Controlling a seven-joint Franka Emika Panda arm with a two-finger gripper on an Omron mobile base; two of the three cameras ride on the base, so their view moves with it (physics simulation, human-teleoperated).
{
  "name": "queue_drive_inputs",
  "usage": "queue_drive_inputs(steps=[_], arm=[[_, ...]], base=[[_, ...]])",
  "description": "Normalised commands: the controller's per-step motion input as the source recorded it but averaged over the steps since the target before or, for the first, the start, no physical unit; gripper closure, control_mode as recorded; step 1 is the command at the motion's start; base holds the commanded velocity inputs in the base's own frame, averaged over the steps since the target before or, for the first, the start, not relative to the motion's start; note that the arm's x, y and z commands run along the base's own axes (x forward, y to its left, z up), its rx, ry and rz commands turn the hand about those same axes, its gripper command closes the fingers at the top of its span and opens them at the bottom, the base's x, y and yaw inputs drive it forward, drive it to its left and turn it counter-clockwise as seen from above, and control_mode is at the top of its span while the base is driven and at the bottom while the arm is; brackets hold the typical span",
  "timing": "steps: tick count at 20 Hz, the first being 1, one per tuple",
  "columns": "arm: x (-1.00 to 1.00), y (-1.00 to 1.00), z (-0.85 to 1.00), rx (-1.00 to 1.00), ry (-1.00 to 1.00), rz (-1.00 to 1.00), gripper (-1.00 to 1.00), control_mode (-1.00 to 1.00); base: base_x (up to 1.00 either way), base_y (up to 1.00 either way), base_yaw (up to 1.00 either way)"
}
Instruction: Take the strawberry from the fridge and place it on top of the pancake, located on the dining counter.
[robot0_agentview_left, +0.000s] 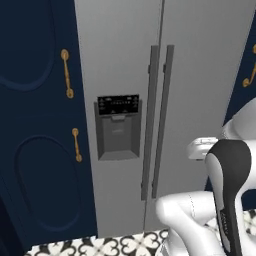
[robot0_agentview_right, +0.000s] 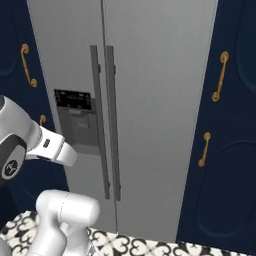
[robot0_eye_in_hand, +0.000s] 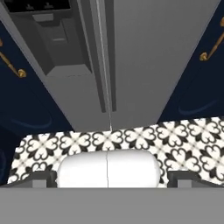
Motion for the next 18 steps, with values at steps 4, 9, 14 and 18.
queue_drive_inputs(steps=[4, 9, 14, 18], arm=[[0.00, 0.00, 0.00, 0.00, 0.00, 0.00, -1.00, 1.00], [0.00, 0.00, 0.00, 0.00, 0.00, 0.00, -1.00, 1.00], [0.00, 0.00, 0.00, 0.00, 0.00, 0.00, -1.00, 1.00], [0.00, 0.00, 0.00, 0.00, 0.00, 0.00, -1.00, 1.00]], base=[[0.38, -0.38, 0.03], [0.01, -0.59, 0.03], [-0.64, 0.12, 0.00], [-0.22, 0.43, 0.00]])
